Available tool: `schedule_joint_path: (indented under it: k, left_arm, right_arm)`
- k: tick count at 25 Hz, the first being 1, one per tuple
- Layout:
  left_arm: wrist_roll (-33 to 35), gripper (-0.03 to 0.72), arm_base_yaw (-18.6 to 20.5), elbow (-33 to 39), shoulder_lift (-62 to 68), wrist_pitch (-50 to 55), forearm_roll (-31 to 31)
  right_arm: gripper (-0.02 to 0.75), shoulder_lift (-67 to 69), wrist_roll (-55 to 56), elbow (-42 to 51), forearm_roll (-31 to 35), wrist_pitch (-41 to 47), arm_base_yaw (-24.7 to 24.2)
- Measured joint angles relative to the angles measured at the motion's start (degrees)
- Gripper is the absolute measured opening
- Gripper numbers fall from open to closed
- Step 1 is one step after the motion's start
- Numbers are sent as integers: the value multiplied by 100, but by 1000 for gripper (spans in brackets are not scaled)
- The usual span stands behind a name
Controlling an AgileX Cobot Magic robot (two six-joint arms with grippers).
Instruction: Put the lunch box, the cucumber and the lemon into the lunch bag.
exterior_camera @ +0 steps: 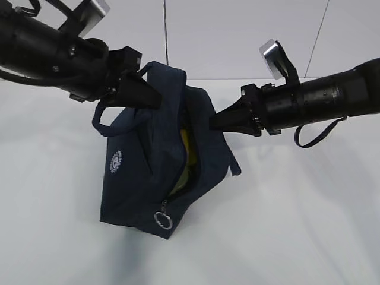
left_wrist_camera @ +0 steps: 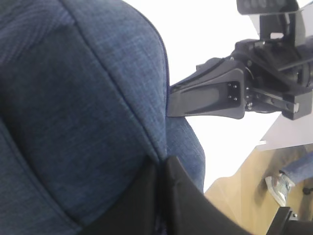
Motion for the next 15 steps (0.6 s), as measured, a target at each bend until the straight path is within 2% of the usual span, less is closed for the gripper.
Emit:
schedule_joint_path:
  k: [8, 15]
  left_arm:
    - [197, -8, -253, 0, 0, -323, -398]
    - [718, -8, -312, 0, 264, -304, -1342]
  right_arm:
    - [9, -592, 119, 0, -688, -178, -346]
    - [8, -996, 283, 0, -985, -347, -431]
